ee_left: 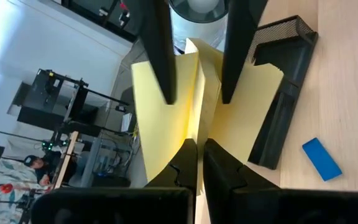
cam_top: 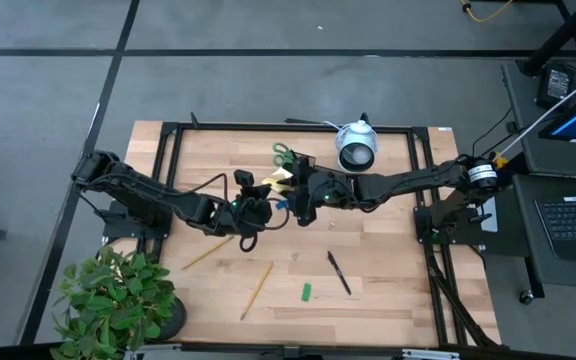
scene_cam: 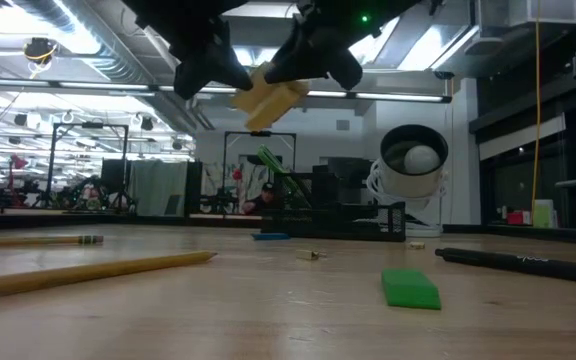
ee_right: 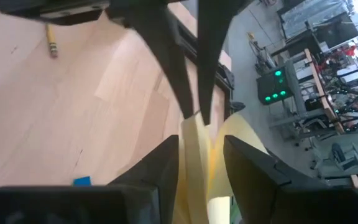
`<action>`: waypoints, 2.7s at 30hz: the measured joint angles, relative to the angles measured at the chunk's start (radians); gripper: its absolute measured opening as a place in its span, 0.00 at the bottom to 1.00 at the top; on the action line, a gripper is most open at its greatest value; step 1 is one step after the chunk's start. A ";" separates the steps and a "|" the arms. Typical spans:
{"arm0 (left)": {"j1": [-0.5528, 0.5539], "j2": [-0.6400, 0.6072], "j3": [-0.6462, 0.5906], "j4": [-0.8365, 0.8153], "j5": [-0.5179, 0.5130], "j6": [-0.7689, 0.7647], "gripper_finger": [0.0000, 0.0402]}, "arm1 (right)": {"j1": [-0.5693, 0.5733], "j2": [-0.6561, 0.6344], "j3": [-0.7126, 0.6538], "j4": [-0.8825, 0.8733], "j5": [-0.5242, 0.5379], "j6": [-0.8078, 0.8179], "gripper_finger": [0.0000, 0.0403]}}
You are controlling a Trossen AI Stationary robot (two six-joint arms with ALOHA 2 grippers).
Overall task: Pick and place office supplies into organizer
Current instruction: Put the yellow sticky notes into the black desk organizer
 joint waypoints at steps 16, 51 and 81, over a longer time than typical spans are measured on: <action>0.009 0.000 -0.001 -0.001 0.000 0.009 0.04 | 0.002 -0.001 0.000 -0.009 0.001 0.001 0.05; -0.024 -0.186 -0.002 -0.344 -0.020 -0.322 0.01 | -0.039 -0.292 -0.314 -0.186 0.102 0.170 0.05; 0.197 -0.309 -0.292 0.271 0.568 -0.192 0.01 | -0.248 -0.404 -0.752 0.263 -0.199 0.049 0.05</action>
